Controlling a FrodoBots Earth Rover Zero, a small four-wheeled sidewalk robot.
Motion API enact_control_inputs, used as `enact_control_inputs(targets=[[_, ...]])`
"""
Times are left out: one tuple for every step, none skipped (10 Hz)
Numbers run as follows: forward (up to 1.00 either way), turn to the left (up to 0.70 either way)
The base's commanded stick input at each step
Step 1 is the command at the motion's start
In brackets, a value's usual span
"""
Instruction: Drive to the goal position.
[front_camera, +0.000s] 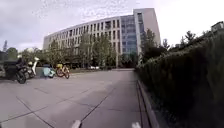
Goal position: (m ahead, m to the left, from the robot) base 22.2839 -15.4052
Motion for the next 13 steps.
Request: enact_control_inputs(targets=[[0.00,0.00],[0.10,0.00],[0.41,0.00],[0.70,0.00],[0.70,0.00],[0.70,-0.01],[0.70,-0.05],[0.70,-0.13],[0.70,-0.13],[0.70,0.00],[0.70,0.00],[0.70,0.00],[0.70,0.00]])
